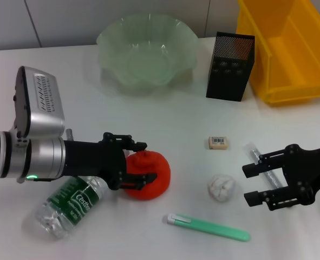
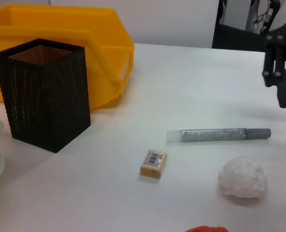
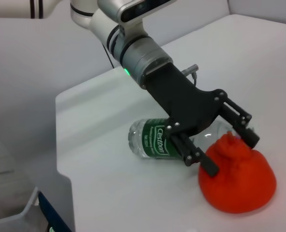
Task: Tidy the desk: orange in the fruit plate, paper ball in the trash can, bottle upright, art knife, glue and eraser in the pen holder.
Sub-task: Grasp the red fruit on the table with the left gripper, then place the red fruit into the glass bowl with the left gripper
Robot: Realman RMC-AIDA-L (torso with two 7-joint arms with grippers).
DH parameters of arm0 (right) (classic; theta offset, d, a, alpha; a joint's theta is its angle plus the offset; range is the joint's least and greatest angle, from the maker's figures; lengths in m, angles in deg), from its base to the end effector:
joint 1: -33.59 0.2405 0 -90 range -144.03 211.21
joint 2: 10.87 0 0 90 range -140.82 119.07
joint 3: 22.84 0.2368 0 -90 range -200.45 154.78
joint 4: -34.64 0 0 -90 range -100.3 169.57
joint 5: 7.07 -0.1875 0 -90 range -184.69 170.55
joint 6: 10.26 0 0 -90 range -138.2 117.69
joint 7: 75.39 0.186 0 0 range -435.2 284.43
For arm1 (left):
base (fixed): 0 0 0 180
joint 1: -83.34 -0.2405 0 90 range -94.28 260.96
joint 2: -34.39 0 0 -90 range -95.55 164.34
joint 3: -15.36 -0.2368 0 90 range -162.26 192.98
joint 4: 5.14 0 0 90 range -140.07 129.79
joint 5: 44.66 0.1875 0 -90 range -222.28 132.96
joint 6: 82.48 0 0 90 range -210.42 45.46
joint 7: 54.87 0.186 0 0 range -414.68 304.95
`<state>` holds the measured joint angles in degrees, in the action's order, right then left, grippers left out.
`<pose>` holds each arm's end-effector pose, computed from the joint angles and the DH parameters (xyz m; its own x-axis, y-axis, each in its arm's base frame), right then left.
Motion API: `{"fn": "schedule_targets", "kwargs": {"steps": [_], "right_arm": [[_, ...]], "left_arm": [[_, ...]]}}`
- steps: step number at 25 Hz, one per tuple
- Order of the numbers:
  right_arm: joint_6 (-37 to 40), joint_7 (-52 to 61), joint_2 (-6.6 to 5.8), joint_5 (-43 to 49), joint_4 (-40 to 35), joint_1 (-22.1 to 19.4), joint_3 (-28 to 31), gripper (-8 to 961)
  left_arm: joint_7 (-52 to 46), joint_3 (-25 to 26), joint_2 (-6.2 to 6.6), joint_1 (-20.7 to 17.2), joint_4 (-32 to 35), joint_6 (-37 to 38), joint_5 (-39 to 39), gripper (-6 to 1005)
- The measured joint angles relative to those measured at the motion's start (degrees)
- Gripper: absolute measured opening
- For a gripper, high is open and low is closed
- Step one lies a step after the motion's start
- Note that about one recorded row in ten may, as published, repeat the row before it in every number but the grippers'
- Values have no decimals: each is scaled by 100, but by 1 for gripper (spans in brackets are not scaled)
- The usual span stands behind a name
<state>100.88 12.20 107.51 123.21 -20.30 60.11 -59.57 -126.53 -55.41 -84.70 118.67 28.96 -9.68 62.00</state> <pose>0.2346 0.2585 0.0059 0.8732 -0.4074 -0.2674 -0.4137 -0.9097 0.0350 -0.1972 0.3170 -0.0996 0.9680 0.1106 0.2254 0.1411 -0.9822 -0.1238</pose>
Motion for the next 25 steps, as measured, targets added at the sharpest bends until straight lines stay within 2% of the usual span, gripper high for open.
{"fn": "schedule_targets", "kwargs": {"steps": [6,17,19,25], "right_arm": [[-39,2,0,0,0,11,0,653],[-40,32,31,-1,2,-9,0,653],[-40,42,35,-2,2,-14,0,653],[-39,54,44,-4,18,-36,0,653]], "left_arm": [[120,-71,0,-10,48,59,-53,768],[240,-316,0,-44,67,74,-226,354],[227,-321,0,-47,95,78,-230,229],[50,-264,20,-74,286,211,-415,179]]}}
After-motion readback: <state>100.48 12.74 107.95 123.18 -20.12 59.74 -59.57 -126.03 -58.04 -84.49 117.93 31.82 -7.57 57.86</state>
